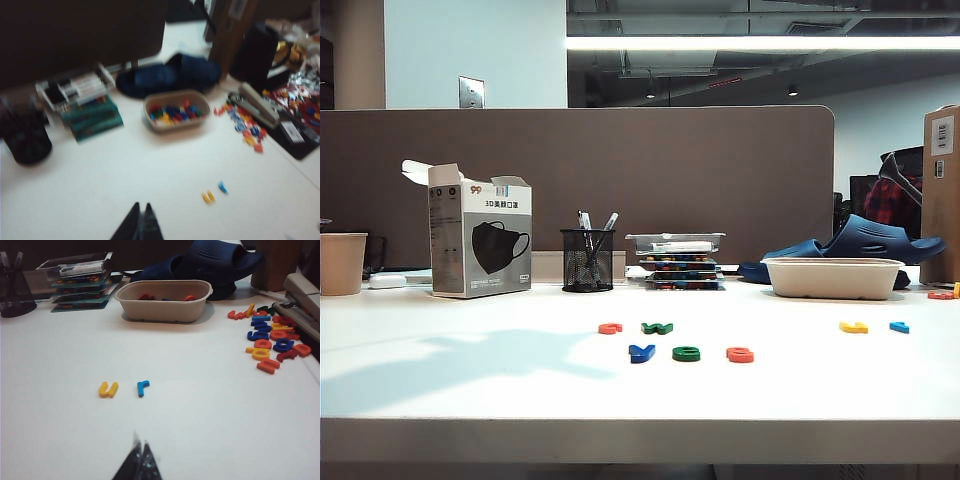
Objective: Select the appropriate letters from the row of letter magnets placed on the table to arrange into the word "yes".
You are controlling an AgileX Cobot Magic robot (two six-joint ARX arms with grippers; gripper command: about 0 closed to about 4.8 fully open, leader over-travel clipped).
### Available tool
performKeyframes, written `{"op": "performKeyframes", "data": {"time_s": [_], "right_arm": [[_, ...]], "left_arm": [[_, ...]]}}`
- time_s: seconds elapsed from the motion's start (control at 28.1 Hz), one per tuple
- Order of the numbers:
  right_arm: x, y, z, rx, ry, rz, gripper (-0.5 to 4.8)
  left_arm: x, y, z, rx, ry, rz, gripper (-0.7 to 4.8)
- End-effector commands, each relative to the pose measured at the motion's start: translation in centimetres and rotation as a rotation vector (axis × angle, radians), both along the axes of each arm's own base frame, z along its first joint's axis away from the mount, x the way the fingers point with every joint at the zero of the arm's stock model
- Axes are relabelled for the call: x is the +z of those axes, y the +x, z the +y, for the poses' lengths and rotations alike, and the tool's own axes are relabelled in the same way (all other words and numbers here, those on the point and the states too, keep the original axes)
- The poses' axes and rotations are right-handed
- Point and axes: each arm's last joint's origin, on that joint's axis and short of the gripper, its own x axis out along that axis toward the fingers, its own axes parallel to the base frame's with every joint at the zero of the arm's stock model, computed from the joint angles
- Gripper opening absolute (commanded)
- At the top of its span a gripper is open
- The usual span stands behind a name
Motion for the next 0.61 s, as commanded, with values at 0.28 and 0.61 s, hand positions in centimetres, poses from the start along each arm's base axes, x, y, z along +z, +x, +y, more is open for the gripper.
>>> {"op": "performKeyframes", "data": {"time_s": [0.28, 0.61], "right_arm": [[-0.1, 0.0, -0.1, -0.012, -0.022, -0.016, -0.05], [-0.1, 0.0, -0.1, -0.012, -0.022, -0.014, 0.32]], "left_arm": [[1.5, 4.4, 6.4, 0.248, 0.069, -0.187, -0.05], [1.6, 5.7, 12.5, 0.435, 0.200, -0.191, -0.05]]}}
